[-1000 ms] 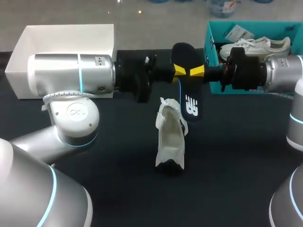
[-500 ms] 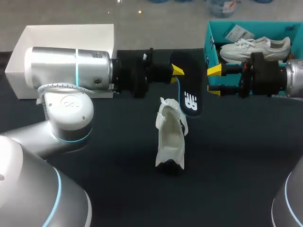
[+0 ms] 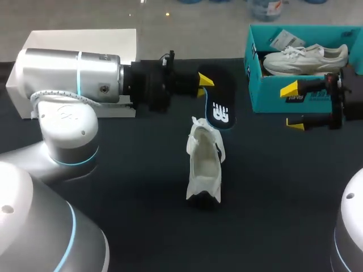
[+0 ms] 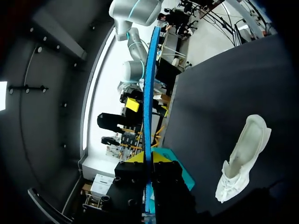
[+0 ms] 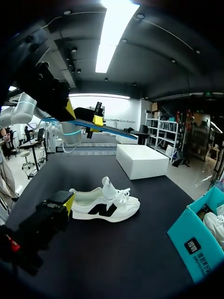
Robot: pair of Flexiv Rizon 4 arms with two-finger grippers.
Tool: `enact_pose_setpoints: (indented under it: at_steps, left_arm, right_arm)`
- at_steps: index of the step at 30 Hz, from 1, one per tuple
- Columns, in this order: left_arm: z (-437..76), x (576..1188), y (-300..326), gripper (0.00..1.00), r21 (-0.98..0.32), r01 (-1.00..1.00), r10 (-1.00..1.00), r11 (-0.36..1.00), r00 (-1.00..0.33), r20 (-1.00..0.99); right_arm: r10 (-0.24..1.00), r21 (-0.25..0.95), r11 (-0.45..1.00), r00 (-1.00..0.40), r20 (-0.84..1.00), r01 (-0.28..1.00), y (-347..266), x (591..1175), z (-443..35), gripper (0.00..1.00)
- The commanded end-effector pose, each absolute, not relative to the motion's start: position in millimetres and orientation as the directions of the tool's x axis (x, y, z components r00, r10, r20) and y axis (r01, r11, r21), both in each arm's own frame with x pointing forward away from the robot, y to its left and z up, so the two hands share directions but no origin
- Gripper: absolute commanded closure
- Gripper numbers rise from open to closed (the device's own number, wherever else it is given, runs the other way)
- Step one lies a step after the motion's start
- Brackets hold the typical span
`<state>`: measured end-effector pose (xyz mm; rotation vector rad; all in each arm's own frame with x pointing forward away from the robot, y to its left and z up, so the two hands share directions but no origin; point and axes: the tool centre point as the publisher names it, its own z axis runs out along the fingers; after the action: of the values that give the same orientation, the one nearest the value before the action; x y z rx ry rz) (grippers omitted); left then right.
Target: Take the shoe out of the shoebox, open the shoe tongue, remove and reinsert the insole, then place the shoe into the shoebox
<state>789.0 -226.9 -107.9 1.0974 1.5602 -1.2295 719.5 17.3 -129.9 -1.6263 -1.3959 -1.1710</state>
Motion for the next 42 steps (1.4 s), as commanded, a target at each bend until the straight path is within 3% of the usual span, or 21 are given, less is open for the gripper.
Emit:
enact_pose_setpoints:
  at_steps: [1,7,19,29,42]
  left_arm:
    - [-102,782,-223,1.00,-0.251,0.959,0.130,0.130,-0.268,-0.955]
    - [-99,772,-220,1.00,-0.283,0.950,0.123,0.136,-0.299,-0.946]
    - [-100,758,-216,1.00,-0.316,0.940,0.131,0.128,-0.331,-0.934]
    - [-103,751,-218,1.00,-0.333,0.934,0.133,0.129,-0.349,-0.928]
    - [-97,745,-218,1.00,-0.342,0.932,0.135,0.118,-0.356,-0.925]
  right_arm:
    - [0.392,0.061,-0.205,0.025,0.920,0.977,8,704,-123,0.00]
    - [0.392,0.061,-0.205,0.025,0.920,0.977,8,704,-123,0.00]
    - [0.438,-0.029,-0.221,0.126,0.890,0.975,-47,661,-146,0.00]
    - [0.488,0.076,-0.308,0.089,0.868,0.948,-76,657,-132,0.00]
    - [0.486,0.082,-0.293,0.074,0.871,0.953,-77,663,-130,0.00]
